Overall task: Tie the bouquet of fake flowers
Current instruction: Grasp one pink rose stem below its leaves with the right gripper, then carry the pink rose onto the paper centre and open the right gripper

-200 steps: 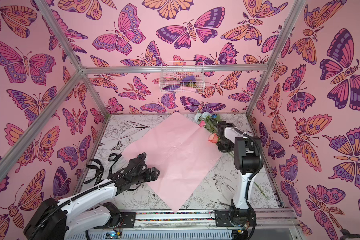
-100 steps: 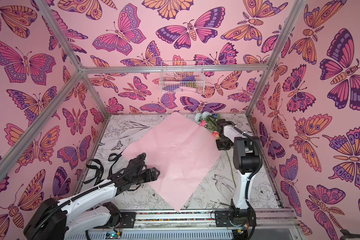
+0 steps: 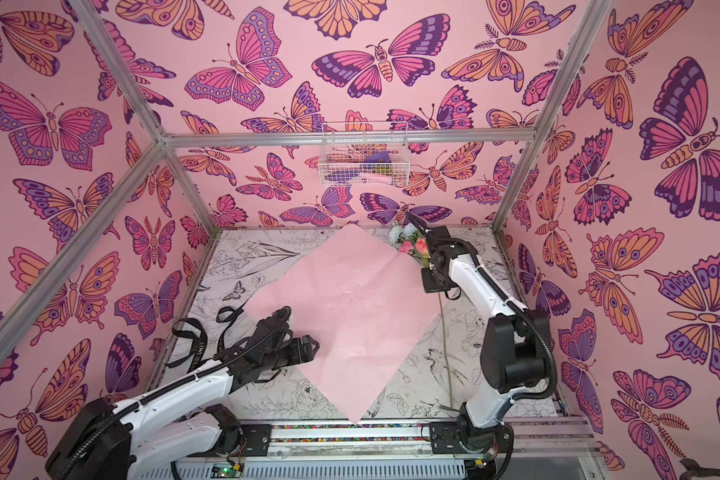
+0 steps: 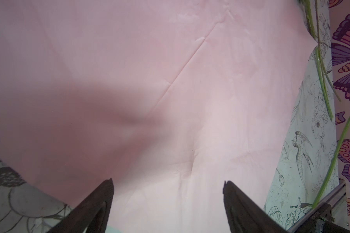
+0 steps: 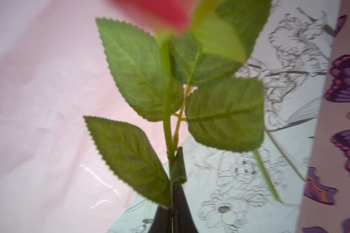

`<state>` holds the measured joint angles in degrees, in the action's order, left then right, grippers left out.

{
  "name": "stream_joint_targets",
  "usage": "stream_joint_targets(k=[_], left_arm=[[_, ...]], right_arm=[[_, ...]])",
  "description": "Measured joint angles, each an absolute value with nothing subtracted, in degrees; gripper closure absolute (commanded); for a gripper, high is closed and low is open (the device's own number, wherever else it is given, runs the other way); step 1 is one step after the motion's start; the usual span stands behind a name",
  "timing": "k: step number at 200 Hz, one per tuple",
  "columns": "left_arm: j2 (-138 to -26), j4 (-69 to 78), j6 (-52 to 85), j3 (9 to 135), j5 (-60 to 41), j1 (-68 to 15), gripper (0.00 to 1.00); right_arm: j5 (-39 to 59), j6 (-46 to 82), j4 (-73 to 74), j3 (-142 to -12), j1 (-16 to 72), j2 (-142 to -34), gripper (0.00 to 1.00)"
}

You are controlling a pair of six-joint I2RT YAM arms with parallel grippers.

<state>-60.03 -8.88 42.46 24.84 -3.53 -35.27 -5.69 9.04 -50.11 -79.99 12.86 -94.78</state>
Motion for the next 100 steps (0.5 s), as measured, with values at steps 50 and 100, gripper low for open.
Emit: stream_joint_targets(k=[50, 100], left_arm=[[-55.61, -11.7, 42.26, 24.84, 0.8, -33.5, 0.13], [-54.57, -13.76, 41.45, 24.84, 3.14, -26.44, 0.17]], right_arm=[[13.65, 24.25, -39.03, -74.67, 17.56, -91.9, 1.0], [22.63, 36.07, -28.32, -82.96, 24.25, -102.54, 1.0]])
